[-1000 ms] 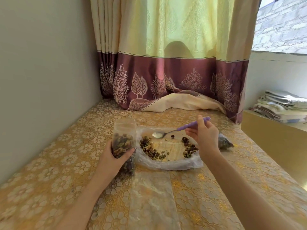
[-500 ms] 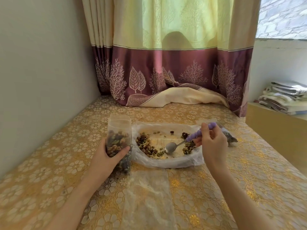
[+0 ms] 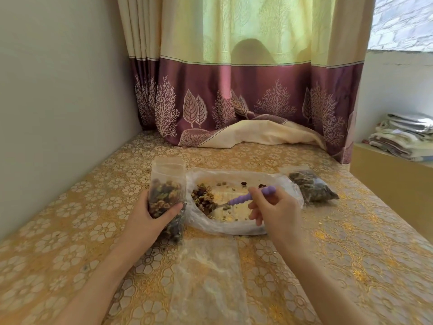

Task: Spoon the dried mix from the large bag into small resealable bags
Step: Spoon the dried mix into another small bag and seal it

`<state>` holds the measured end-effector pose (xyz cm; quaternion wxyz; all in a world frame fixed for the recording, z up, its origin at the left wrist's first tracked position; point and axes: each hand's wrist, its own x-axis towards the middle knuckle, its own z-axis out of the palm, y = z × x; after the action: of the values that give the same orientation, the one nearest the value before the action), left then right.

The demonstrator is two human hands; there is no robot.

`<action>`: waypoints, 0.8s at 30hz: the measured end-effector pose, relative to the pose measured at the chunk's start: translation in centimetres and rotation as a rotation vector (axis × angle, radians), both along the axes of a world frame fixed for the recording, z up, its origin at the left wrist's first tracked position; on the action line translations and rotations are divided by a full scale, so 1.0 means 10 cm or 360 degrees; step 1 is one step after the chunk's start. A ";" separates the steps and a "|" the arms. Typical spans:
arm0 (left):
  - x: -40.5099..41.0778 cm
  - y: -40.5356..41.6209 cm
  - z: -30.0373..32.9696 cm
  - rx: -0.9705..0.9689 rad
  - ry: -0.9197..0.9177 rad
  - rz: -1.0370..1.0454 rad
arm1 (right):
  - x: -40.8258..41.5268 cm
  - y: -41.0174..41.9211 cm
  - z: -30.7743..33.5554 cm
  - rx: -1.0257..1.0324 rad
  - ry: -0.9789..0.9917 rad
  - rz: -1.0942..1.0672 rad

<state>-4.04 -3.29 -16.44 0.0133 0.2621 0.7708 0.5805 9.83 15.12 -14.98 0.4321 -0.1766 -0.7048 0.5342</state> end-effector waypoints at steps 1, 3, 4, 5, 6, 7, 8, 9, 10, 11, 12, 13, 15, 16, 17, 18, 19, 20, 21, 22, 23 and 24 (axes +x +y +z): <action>0.00 0.00 0.00 0.0000 -0.0002 -0.0003 | -0.01 -0.02 0.00 -0.0032 0.0005 0.0037; 0.01 -0.01 0.01 -0.0006 0.0001 -0.0004 | -0.01 -0.02 0.02 -0.0093 0.0002 0.0084; 0.01 -0.01 0.01 -0.0013 0.0011 -0.0003 | 0.00 -0.02 0.02 -0.0131 -0.0002 0.0099; 0.01 -0.01 0.00 -0.0020 0.0023 -0.0003 | 0.01 -0.01 0.03 -0.0177 -0.0009 0.0111; 0.01 -0.01 0.00 -0.0024 0.0030 -0.0004 | 0.02 0.00 0.03 -0.0231 -0.0026 0.0122; 0.02 -0.02 0.00 -0.0030 0.0033 -0.0004 | 0.02 0.01 0.02 -0.0283 -0.0054 0.0136; 0.01 -0.02 0.00 -0.0049 0.0036 0.0000 | 0.03 0.02 0.02 -0.0327 -0.0090 0.0155; 0.01 -0.02 0.00 -0.0083 0.0045 0.0008 | 0.04 0.01 0.02 -0.0359 -0.0130 0.0173; 0.01 -0.01 -0.01 -0.0120 0.0059 0.0012 | 0.04 0.00 0.02 -0.0387 -0.0165 0.0177; 0.00 -0.02 -0.01 -0.0146 0.0069 0.0003 | 0.04 0.00 0.01 -0.0419 -0.0187 0.0166; 0.00 -0.02 -0.02 -0.0155 0.0066 -0.0028 | 0.04 0.01 0.00 -0.0461 -0.0194 0.0146; 0.00 -0.03 -0.01 -0.0149 0.0047 -0.0083 | 0.03 0.02 -0.01 -0.0503 -0.0198 0.0125; -0.01 -0.07 0.00 -0.0117 -0.0047 -0.0243 | 0.03 0.03 -0.02 -0.0572 -0.0204 0.0101; -0.01 -0.09 0.00 -0.0105 -0.0094 -0.0324 | 0.03 0.03 -0.03 -0.0607 -0.0201 0.0093; -0.01 -0.11 0.01 -0.0112 -0.0119 -0.0382 | 0.03 0.04 -0.03 -0.0649 -0.0193 0.0077; -0.02 -0.12 0.00 -0.0135 -0.0125 -0.0420 | 0.03 0.05 -0.03 -0.0692 -0.0182 0.0058; -0.03 -0.13 0.01 -0.0159 -0.0127 -0.0444 | 0.03 0.06 -0.03 -0.0724 -0.0172 0.0042; -0.05 -0.14 0.01 -0.0176 -0.0137 -0.0465 | 0.03 0.07 -0.03 -0.0740 -0.0156 0.0032; -0.06 -0.15 0.02 -0.0189 -0.0154 -0.0483 | 0.03 0.08 -0.02 -0.0750 -0.0129 0.0022; -0.09 -0.15 0.02 -0.0200 -0.0167 -0.0500 | 0.03 0.08 -0.01 -0.0758 -0.0095 0.0010; -0.11 -0.16 0.02 -0.0208 -0.0171 -0.0504 | 0.03 0.08 0.00 -0.0760 -0.0057 -0.0002; -0.13 -0.17 0.03 -0.0208 -0.0164 -0.0492 | 0.04 0.09 0.02 -0.0754 -0.0021 -0.0013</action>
<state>-5.29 -5.02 -16.17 0.1589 0.3460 0.7556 0.5329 10.19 15.99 -14.78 0.3763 -0.2793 -0.5619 0.6816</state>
